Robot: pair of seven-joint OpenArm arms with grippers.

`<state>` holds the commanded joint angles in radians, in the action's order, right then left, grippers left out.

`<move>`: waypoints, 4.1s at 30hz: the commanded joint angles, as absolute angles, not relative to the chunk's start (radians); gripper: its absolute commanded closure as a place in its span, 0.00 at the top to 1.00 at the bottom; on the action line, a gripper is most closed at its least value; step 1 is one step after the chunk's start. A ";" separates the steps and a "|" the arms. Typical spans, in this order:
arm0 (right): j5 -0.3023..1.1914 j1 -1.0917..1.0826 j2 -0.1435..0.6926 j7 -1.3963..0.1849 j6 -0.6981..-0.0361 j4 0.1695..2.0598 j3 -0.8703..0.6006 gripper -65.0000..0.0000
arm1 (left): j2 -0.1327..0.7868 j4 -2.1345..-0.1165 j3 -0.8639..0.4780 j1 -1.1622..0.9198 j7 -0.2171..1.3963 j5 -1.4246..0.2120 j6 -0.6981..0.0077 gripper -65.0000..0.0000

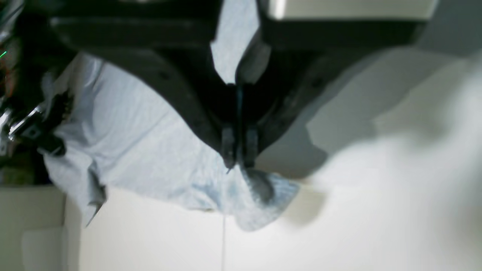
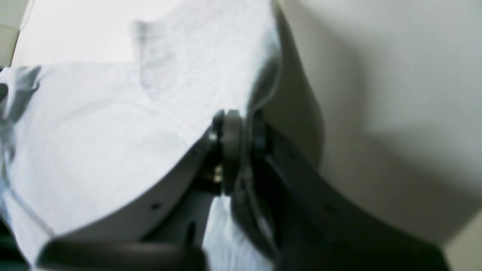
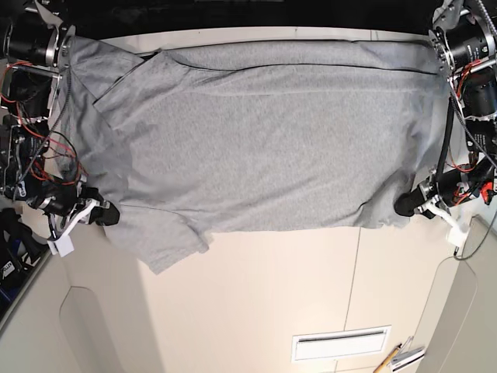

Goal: Fold the T-shirt properly
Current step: 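Fold the grasped edge over toward the first fold, then release, then grasp the folded strip ends with both grippers and tighten the fold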

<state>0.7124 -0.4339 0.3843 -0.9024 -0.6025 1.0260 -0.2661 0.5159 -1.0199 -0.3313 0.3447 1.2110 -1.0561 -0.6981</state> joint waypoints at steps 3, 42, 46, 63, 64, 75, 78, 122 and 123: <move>0.791 -0.398 0.427 -0.957 -0.603 1.100 -0.266 0.00 | 0.535 -1.113 -0.331 0.297 1.273 -1.104 -0.698 0.00; 0.867 0.078 0.496 -0.972 -0.606 1.388 -0.382 0.16 | 0.654 -1.335 -0.333 -0.053 1.358 -1.194 -0.698 0.00; 0.867 0.064 0.496 -0.945 -0.601 1.389 -0.383 0.46 | 0.654 -1.335 -0.333 -0.054 1.359 -1.194 -0.698 0.00; 0.651 -0.138 0.402 -0.791 -0.588 1.269 -0.357 0.46 | 0.654 -1.335 -0.333 -0.056 1.359 -1.236 -0.698 0.00; 0.646 -0.149 0.400 -0.774 -0.590 1.232 -0.347 0.46 | 0.654 -1.335 -0.333 -0.056 1.358 -1.236 -0.698 0.00; 0.643 -0.213 0.390 -0.749 -0.591 1.086 -0.097 0.46 | 0.654 -1.335 -0.333 -0.056 1.358 -1.242 -0.698 0.00; 0.643 -0.213 0.361 -0.749 -0.591 1.087 -0.088 0.46 | 0.654 -1.335 -0.333 -0.056 1.358 -1.242 -0.698 0.00; 0.957 0.303 0.335 -1.076 -0.609 1.714 -0.524 0.31 | 0.788 -1.343 -0.335 -0.215 1.396 -1.462 -0.698 0.27; 0.957 0.302 0.335 -1.072 -0.609 1.714 -0.524 0.38 | 0.788 -1.343 -0.335 -0.223 1.396 -1.463 -0.698 0.34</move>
